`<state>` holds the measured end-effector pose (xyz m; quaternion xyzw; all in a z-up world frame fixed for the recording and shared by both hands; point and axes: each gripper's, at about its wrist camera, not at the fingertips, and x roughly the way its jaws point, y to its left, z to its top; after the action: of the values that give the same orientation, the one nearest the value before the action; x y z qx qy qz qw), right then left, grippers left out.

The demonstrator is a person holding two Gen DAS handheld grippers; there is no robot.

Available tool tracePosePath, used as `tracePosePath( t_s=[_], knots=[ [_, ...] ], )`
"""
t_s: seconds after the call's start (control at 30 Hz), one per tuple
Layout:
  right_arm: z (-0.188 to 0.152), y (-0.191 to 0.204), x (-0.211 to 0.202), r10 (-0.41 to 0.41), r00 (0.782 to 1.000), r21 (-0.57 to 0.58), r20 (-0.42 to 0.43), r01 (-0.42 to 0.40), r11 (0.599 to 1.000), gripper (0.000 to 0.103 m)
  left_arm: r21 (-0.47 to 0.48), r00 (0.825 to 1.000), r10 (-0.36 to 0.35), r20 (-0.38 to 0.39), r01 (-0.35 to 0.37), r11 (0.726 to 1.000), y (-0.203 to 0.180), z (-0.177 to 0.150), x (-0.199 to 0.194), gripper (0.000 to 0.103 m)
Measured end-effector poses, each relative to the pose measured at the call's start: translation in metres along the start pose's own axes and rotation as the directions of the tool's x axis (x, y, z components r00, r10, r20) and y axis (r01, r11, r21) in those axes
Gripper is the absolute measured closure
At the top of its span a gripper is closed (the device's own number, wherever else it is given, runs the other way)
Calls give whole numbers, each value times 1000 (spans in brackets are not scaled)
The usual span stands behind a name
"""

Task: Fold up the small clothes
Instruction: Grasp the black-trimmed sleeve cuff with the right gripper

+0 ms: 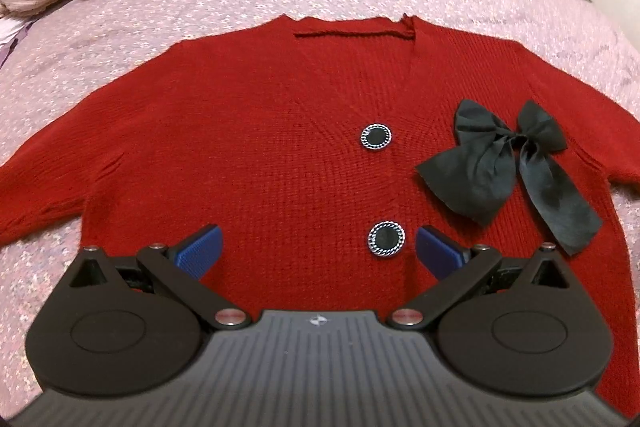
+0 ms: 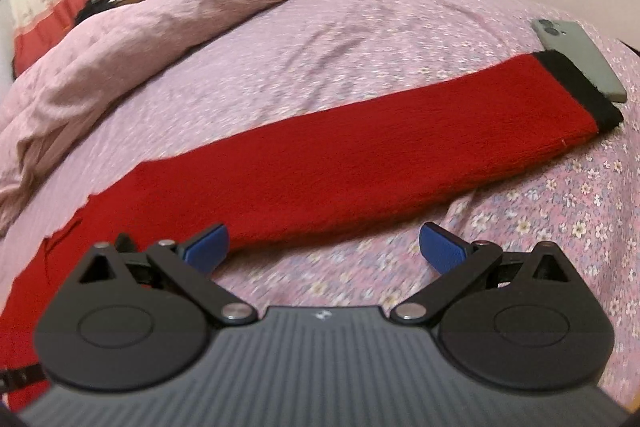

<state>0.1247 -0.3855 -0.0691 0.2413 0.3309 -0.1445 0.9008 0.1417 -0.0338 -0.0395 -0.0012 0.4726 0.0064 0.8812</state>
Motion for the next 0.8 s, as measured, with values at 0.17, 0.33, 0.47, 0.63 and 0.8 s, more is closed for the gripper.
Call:
tracePosePath(
  t_s=[0.17,0.33,0.47,0.63,0.8],
  knots=[
    [8,-15,20,-12,1000,52,-19,13,999,0,-3,999,5,-48,-5,1000,-3,-1,18,0],
    [11,-24,34,-6,1000,75,6,6,997,0,24,999,21,-36,-20,1000,-7,-4,25,0],
    [13,-27,42,1,999,73,46,-4,997,0,35,999,27,-27,-26,999,-9,-4,27,0],
    [14,-35,52,32,992,76,122,-41,996,0,41,1000,18,-19,-17,999,-9,-4,29,0],
    [15,-44,49,73,986,122,148,-91,988,0,46,1000,14,-21,-13,999,-9,-3,31,0]
  ],
)
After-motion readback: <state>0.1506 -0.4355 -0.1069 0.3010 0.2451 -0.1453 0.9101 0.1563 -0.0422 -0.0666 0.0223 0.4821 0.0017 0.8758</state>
